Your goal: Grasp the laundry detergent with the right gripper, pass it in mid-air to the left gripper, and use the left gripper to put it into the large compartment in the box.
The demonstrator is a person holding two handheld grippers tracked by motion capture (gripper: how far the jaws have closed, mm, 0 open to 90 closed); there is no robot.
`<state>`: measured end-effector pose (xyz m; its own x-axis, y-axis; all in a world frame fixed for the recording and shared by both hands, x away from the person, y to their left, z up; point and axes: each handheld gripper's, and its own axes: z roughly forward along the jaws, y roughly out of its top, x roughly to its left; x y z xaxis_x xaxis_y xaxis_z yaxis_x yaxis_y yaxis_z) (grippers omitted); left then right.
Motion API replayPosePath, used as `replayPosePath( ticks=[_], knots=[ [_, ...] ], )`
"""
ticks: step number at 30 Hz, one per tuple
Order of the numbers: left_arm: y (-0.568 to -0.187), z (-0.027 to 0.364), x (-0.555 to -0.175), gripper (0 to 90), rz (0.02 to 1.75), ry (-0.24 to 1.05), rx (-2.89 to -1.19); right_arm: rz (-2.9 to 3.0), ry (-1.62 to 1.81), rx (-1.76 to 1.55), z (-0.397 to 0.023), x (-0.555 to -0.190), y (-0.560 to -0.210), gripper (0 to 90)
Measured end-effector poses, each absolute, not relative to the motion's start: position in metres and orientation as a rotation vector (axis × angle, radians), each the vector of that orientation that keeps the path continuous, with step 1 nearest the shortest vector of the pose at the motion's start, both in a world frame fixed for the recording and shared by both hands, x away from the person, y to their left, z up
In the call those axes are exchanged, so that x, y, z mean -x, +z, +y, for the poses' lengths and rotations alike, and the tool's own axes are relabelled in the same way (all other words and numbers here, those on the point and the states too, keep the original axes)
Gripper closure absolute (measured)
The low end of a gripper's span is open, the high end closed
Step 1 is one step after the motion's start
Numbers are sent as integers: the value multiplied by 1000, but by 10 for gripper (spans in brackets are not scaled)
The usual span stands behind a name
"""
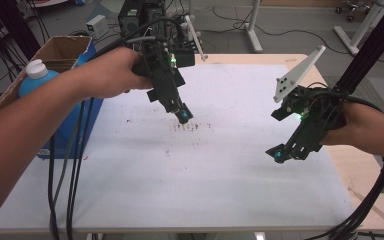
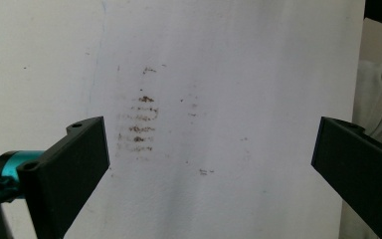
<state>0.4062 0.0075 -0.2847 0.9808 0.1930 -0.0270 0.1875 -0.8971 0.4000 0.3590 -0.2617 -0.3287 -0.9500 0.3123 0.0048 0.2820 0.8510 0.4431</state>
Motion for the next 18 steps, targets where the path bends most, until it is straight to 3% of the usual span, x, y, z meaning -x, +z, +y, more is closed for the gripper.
replayPosePath(
  ticks=[18],
  knots=[
    [-305, 0, -404, 16, 256, -19, -2757, 2966, 692, -477, -260, -360, -333, 11]
  ],
)
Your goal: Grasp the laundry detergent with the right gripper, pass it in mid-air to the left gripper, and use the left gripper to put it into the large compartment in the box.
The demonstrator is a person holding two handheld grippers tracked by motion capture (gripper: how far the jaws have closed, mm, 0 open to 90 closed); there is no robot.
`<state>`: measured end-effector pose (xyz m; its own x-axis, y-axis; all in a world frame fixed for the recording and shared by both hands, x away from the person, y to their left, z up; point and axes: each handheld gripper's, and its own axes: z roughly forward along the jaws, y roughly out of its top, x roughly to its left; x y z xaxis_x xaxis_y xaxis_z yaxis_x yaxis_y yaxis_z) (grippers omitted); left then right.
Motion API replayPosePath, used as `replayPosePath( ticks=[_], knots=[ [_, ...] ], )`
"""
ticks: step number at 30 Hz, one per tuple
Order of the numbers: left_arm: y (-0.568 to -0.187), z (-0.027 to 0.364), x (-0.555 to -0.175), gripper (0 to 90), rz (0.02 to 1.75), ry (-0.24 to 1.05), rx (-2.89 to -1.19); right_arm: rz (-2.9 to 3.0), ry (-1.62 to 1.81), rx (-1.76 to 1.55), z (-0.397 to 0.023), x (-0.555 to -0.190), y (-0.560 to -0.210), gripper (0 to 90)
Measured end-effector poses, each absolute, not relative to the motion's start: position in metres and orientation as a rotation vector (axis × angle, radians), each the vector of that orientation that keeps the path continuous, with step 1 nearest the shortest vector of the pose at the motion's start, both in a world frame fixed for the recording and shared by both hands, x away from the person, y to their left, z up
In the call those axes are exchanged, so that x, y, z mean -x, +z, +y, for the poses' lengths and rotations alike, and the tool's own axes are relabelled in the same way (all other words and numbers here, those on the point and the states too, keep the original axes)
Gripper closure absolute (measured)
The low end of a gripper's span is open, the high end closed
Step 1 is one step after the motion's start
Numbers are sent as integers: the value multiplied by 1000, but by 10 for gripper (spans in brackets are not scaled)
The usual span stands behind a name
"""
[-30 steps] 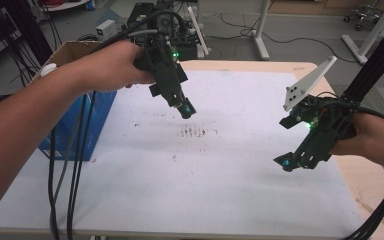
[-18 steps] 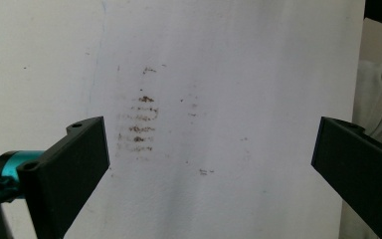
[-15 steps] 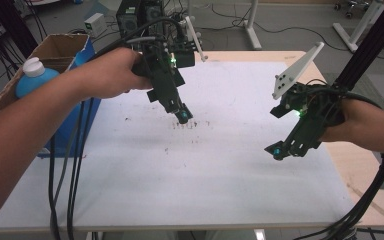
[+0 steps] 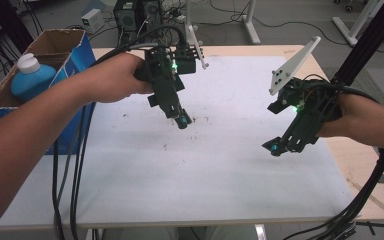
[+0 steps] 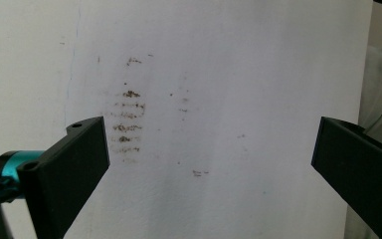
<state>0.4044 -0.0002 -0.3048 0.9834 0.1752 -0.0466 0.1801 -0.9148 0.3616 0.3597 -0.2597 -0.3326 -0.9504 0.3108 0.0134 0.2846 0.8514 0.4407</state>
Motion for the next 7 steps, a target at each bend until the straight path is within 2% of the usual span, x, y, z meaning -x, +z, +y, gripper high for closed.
replayPosePath(
  ticks=[7],
  knots=[
    [-305, -1, -404, 16, 257, -16, -2754, 2958, 703, -483, -260, -358, -333, 11]
  ],
)
